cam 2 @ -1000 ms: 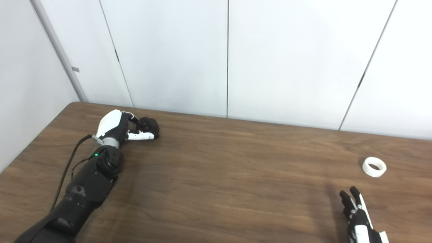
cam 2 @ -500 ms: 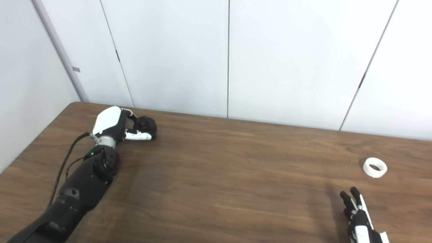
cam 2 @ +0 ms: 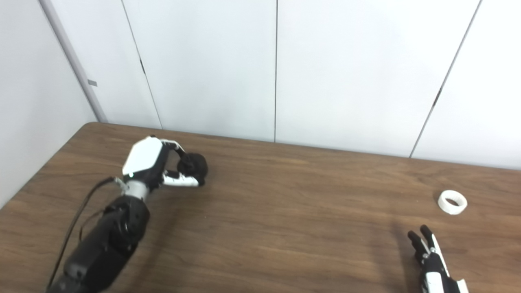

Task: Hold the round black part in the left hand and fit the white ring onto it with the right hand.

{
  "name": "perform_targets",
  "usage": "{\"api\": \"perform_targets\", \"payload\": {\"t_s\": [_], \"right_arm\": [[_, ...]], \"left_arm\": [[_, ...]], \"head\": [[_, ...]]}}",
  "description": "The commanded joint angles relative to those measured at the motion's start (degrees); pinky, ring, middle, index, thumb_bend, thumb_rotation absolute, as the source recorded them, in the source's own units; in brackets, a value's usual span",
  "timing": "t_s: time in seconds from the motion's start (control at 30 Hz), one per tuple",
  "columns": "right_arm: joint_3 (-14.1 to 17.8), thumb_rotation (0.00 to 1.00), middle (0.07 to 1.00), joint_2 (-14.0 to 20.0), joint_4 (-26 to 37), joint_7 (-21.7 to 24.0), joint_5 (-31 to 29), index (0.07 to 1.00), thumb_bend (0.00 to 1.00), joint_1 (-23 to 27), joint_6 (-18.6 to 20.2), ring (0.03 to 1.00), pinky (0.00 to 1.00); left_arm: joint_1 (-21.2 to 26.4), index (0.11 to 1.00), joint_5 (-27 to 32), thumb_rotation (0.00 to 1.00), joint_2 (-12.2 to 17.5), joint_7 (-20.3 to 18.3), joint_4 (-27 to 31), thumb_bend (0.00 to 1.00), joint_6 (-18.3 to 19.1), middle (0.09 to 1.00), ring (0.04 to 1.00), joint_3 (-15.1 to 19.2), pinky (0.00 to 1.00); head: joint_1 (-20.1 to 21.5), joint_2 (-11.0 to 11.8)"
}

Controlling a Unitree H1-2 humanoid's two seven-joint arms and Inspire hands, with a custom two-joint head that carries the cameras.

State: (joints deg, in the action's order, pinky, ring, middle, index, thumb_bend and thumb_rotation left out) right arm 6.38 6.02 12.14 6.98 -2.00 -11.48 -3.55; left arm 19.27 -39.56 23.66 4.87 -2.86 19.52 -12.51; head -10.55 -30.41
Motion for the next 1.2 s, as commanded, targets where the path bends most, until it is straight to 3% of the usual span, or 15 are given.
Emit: {"api": "perform_targets", "payload": {"t_s": [0.0,0.2,0.5,0.77,1.17], "right_arm": [[-1.29,1.00,0.924,-0.49,-0.38,-0.18,0.38,0.967,0.46,-3.06,0.01,0.970,1.00],[-2.38,1.00,0.914,-1.00,-0.03,-1.20,2.44,0.959,0.48,-2.84,-0.32,0.951,1.00],[-3.86,1.00,0.902,-1.46,1.49,-2.95,4.13,0.941,0.51,-2.64,0.10,0.923,1.00],[-4.54,1.00,0.902,-1.62,5.17,-3.42,4.01,0.938,0.53,-2.42,4.08,0.932,1.00],[-6.68,1.00,0.894,-3.43,10.55,-5.52,6.39,0.935,0.50,-1.52,10.15,0.928,1.00]], "left_arm": [[0.06,0.484,-1.48,0.05,-0.23,-0.77,5.72,0.52,0.01,0.750,0.854,-0.08,1.00],[-5.48,0.484,-3.75,0.05,-3.18,-5.77,15.49,0.52,0.45,0.759,0.871,-2.52,1.00],[-12.70,0.485,-8.96,0.05,-7.93,-8.35,23.17,0.52,-1.82,0.774,0.885,-6.89,1.00],[-18.11,0.485,-11.45,0.06,-10.76,-10.62,25.09,0.52,-5.17,0.812,0.926,-11.24,1.00],[-24.39,0.486,-11.87,0.06,-11.20,-11.36,25.26,0.52,-11.97,0.849,0.962,-12.57,1.00]], "head": [[0.65,-0.37],[2.29,-1.10],[4.53,-2.65],[8.44,-5.15],[17.60,-10.88]]}}
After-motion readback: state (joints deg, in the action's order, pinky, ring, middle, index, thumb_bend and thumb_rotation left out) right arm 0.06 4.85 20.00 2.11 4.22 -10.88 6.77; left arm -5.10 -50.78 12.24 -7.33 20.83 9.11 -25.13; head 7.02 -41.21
